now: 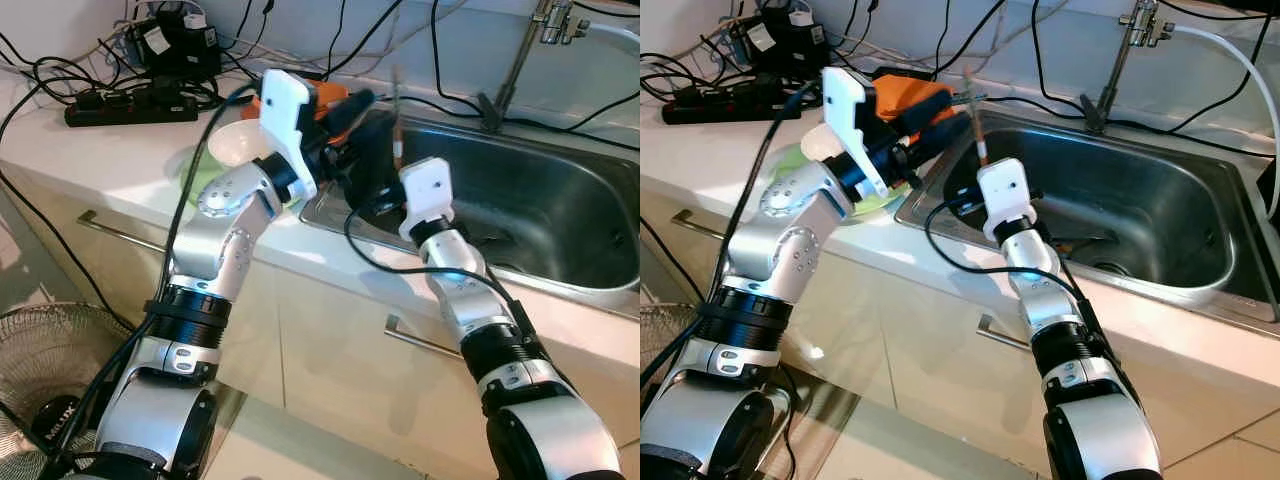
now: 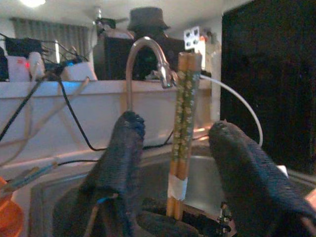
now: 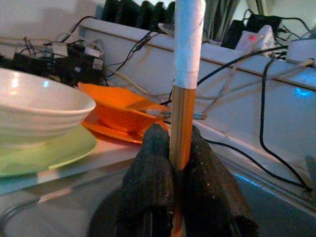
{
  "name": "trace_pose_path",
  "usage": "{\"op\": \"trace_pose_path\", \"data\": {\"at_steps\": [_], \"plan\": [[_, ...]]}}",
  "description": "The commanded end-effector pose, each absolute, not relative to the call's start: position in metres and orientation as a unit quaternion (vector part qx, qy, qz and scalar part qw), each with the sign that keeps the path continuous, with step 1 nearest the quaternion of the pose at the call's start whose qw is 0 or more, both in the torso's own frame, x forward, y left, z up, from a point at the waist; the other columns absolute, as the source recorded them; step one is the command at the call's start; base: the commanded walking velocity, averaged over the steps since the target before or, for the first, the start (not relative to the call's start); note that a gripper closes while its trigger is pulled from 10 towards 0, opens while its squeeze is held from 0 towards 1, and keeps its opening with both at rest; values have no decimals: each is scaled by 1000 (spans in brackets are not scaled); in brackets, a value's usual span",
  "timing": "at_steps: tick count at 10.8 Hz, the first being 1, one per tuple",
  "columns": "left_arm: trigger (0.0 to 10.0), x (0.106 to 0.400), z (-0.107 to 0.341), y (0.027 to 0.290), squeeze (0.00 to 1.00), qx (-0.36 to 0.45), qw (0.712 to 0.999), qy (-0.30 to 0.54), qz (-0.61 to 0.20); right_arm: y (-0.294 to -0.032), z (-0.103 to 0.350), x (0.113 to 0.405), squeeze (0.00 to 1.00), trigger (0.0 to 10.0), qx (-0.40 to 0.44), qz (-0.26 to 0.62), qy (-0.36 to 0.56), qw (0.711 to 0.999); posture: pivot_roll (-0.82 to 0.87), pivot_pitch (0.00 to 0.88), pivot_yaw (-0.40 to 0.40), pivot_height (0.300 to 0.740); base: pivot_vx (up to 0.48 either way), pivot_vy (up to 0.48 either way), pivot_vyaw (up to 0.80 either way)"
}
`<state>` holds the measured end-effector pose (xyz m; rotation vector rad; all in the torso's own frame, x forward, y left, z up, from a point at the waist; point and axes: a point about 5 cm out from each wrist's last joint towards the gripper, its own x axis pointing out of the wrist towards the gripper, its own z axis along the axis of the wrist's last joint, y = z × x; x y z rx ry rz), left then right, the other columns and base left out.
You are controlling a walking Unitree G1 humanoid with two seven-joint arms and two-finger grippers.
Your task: Kitchen organization
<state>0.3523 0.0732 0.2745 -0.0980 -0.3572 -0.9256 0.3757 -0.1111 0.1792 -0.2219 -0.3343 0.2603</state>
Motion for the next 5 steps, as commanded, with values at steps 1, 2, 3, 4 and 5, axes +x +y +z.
{"op": "trace_pose_path", "data": {"at_steps": [1,2,3,4,5], "plan": [[10000,351,275,76,1000,-56,881,-180,-433,-124,189,383,0,0,-103,100,-165,976,203,0,-6,740,0,0,0],[10000,351,270,80,0,-60,890,-178,-415,-137,196,390,0,510,-98,74,-158,980,202,0,-7,740,0,0,0],[10000,350,264,83,0,-65,894,-170,-410,-147,201,395,0,10000,-95,55,-148,983,201,0,-7,740,0,0,0],[10000,346,258,85,0,-70,897,-161,-405,-162,201,400,0,10000,-96,23,-121,988,209,0,-14,740,0,0,0],[10000,345,256,87,0,-73,899,-158,-401,-167,200,401,0,10000,-90,10,-108,990,209,0,-14,740,0,0,0]]}}
